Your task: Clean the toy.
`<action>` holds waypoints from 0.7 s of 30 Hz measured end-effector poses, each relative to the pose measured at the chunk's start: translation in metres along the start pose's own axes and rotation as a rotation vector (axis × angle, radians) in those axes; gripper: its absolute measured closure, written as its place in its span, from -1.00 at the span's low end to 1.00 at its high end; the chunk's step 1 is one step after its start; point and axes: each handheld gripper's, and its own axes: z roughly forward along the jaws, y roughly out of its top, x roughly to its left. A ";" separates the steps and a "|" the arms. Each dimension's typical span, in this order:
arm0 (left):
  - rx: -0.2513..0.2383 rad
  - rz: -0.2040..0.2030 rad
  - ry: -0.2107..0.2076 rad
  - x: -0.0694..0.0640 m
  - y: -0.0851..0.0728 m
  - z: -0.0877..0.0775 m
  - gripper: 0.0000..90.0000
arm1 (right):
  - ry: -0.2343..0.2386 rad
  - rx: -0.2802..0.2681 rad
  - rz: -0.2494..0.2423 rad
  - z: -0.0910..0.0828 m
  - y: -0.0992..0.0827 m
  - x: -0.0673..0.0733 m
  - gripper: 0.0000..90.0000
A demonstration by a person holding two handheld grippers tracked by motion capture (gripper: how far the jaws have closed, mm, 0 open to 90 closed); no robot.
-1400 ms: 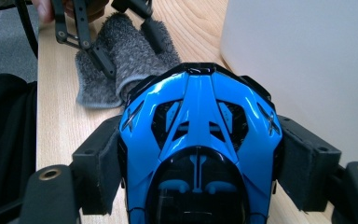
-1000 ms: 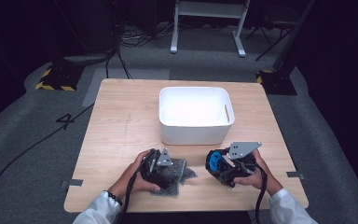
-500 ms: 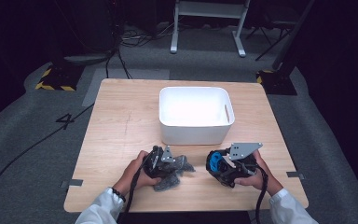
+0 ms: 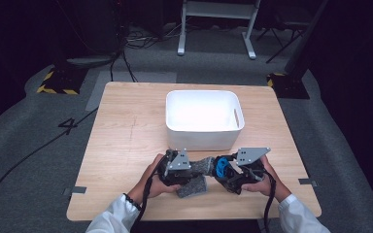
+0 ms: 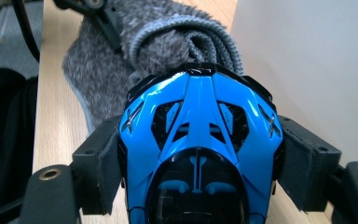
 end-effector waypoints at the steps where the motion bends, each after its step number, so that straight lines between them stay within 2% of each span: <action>1: -0.009 -0.003 -0.005 0.000 0.000 -0.001 0.54 | 0.002 -0.008 0.006 0.000 0.000 -0.001 -0.43; 5: -0.060 -0.020 -0.015 -0.001 0.003 -0.004 0.54 | 0.013 -0.016 0.012 0.000 -0.003 -0.002 -0.43; 9: -0.072 -0.011 -0.030 -0.005 0.006 -0.002 0.54 | 0.007 -0.015 0.006 0.003 -0.003 0.001 -0.43; 12: -0.088 -0.012 -0.027 -0.005 0.008 -0.004 0.54 | 0.007 -0.019 0.003 0.003 -0.002 0.001 -0.43; 14: -0.106 -0.012 -0.031 -0.005 0.010 -0.003 0.55 | 0.020 -0.021 0.013 0.004 -0.001 0.000 -0.44; 18: -0.147 -0.008 -0.035 -0.007 0.017 -0.003 0.55 | 0.017 -0.031 0.014 0.002 0.002 -0.001 -0.44; 21: -0.174 -0.010 -0.048 -0.008 0.021 -0.004 0.55 | 0.021 -0.054 0.017 -0.002 0.003 -0.002 -0.44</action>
